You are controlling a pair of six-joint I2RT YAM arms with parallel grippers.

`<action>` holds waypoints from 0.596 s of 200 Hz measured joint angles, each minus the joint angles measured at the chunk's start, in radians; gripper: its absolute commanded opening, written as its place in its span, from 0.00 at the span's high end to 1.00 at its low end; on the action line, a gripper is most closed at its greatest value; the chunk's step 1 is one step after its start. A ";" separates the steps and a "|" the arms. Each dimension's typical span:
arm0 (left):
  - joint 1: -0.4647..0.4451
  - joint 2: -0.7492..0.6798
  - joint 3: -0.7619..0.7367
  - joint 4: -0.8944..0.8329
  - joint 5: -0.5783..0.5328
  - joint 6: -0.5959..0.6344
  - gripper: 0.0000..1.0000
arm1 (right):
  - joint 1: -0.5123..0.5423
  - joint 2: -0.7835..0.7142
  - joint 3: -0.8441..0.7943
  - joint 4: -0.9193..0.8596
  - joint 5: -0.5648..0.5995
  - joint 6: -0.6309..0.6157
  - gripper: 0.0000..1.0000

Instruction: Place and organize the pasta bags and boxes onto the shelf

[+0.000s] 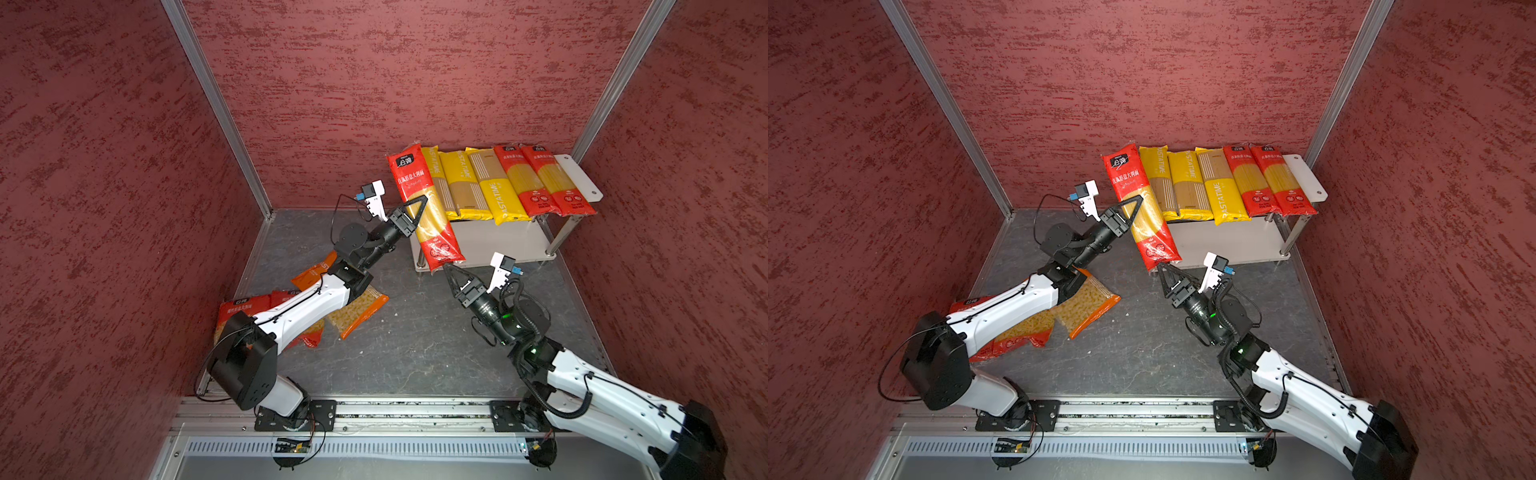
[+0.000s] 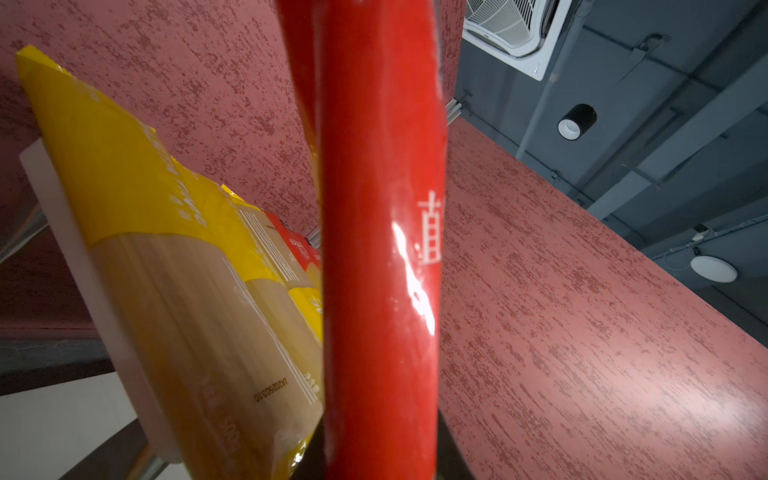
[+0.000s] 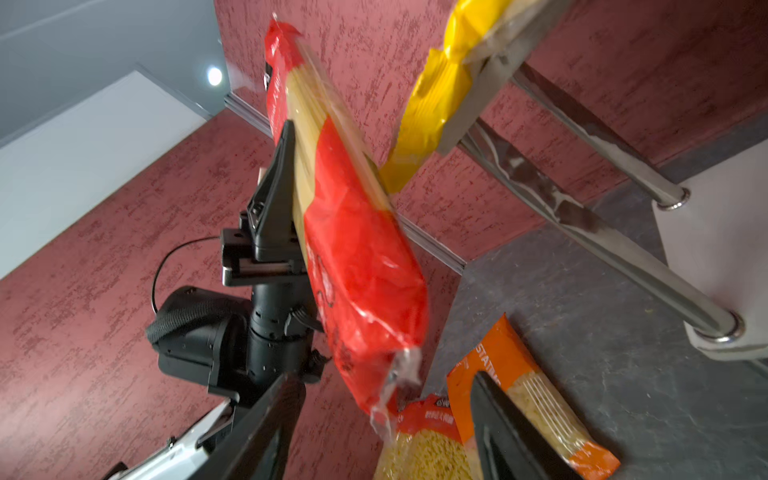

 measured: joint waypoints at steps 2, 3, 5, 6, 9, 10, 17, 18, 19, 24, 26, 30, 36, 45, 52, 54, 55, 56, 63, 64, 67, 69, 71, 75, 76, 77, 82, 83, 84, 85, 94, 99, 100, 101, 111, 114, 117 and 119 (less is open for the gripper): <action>-0.004 0.001 0.000 0.000 -0.006 0.002 0.98 | 0.000 0.005 0.000 0.010 0.004 0.000 0.32; -0.007 0.002 0.001 0.000 -0.011 0.004 0.98 | 0.000 0.008 0.000 0.016 0.007 0.000 0.32; -0.011 0.003 0.002 0.000 -0.019 0.006 0.98 | 0.000 0.012 0.000 0.026 0.010 0.000 0.32; -0.013 0.003 0.002 0.000 -0.022 0.006 0.98 | 0.000 0.014 0.000 0.029 0.011 0.000 0.32; -0.018 0.004 0.003 0.000 -0.031 0.008 0.98 | 0.000 0.023 0.000 0.045 0.016 0.000 0.32; -0.021 0.005 0.004 0.000 -0.036 0.009 0.98 | 0.000 0.024 0.000 0.049 0.017 0.000 0.32; -0.035 0.008 0.006 0.000 -0.058 0.011 0.98 | 0.000 0.046 0.000 0.086 0.029 0.000 0.33; -0.037 0.008 0.006 0.000 -0.061 0.011 0.98 | 0.000 0.048 0.000 0.089 0.031 0.000 0.33; -0.039 0.008 0.006 0.000 -0.065 0.012 0.98 | 0.000 0.050 0.000 0.091 0.031 0.000 0.33; -0.048 0.009 0.006 0.000 -0.079 0.012 0.98 | 0.000 0.065 0.000 0.115 0.036 0.000 0.34; -0.051 0.009 0.006 0.000 -0.085 0.013 0.98 | 0.000 0.071 0.000 0.124 0.039 0.000 0.34; -0.056 0.010 0.006 0.000 -0.093 0.013 0.98 | 0.000 0.084 0.000 0.141 0.042 0.000 0.35; -0.065 0.010 0.006 0.000 -0.108 0.012 0.98 | 0.000 0.101 0.001 0.164 0.048 0.000 0.37; -0.073 0.011 0.006 0.000 -0.125 0.009 0.98 | 0.000 0.124 0.002 0.196 0.053 0.000 0.41; -0.077 0.011 0.006 0.000 -0.135 0.006 0.98 | 0.000 0.139 0.004 0.219 0.055 0.000 0.43; -0.078 0.011 0.006 0.000 -0.138 0.005 0.98 | 0.000 0.142 0.005 0.225 0.056 -0.002 0.45; -0.078 0.011 0.006 0.000 -0.141 0.004 0.98 | 0.000 0.143 0.005 0.228 0.056 -0.002 0.45; -0.078 0.011 0.006 0.000 -0.142 0.004 0.98 | 0.000 0.146 0.005 0.234 0.056 0.000 0.46; -0.079 0.011 0.007 0.000 -0.151 -0.002 0.98 | 0.000 0.154 0.006 0.259 0.059 0.000 0.50; -0.079 0.011 0.007 0.000 -0.153 -0.002 0.98 | 0.000 0.154 0.006 0.261 0.059 0.000 0.50; -0.079 0.011 0.008 0.000 -0.157 -0.005 0.98 | 0.000 0.156 0.006 0.270 0.060 -0.002 0.52; -0.079 0.011 0.008 0.000 -0.159 -0.007 0.98 | 0.000 0.157 0.006 0.277 0.062 -0.003 0.54; -0.079 0.011 0.008 0.000 -0.161 -0.010 0.98 | 0.000 0.158 0.006 0.285 0.063 0.000 0.55; -0.080 0.011 0.009 0.000 -0.165 -0.015 0.98 | 0.000 0.158 0.006 0.295 0.068 -0.004 0.57; -0.079 0.011 0.010 0.000 -0.167 -0.017 0.98 | 0.000 0.158 0.006 0.297 0.067 -0.004 0.58; -0.080 0.011 0.010 0.000 -0.167 -0.018 0.98 | 0.000 0.158 0.006 0.301 0.068 -0.002 0.58; -0.080 0.011 0.013 0.000 -0.172 -0.024 0.97 | 0.000 0.158 0.006 0.313 0.073 -0.003 0.61; -0.080 0.011 0.013 0.000 -0.174 -0.026 0.97 | 0.000 0.158 0.006 0.315 0.074 -0.003 0.61; -0.080 0.011 0.014 0.000 -0.174 -0.027 0.97 | 0.000 0.158 0.006 0.319 0.075 -0.004 0.61; -0.080 0.011 0.014 0.000 -0.175 -0.028 0.97 | 0.000 0.158 0.006 0.321 0.075 -0.004 0.62; -0.080 0.011 0.022 0.000 -0.179 -0.039 0.97 | 0.000 0.158 0.006 0.344 0.083 -0.005 0.64; -0.080 0.011 0.026 0.002 -0.179 -0.045 0.96 | 0.000 0.158 0.006 0.354 0.087 -0.005 0.67; -0.081 0.011 0.026 0.002 -0.179 -0.045 0.97 | 0.000 0.158 0.006 0.355 0.088 -0.005 0.67; -0.081 0.011 0.027 0.002 -0.179 -0.046 0.96 | 0.000 0.158 0.006 0.358 0.088 -0.006 0.67; -0.084 0.011 0.037 0.002 -0.180 -0.055 0.96 | 0.000 0.158 0.006 0.378 0.093 -0.006 0.72; -0.085 0.011 0.039 0.002 -0.180 -0.056 0.96 | 0.000 0.158 0.006 0.384 0.094 -0.007 0.72; -0.086 0.011 0.042 0.001 -0.180 -0.058 0.96 | 0.000 0.158 0.006 0.389 0.094 -0.009 0.72; -0.087 0.011 0.044 0.001 -0.180 -0.059 0.96 | 0.000 0.158 0.006 0.394 0.094 -0.007 0.71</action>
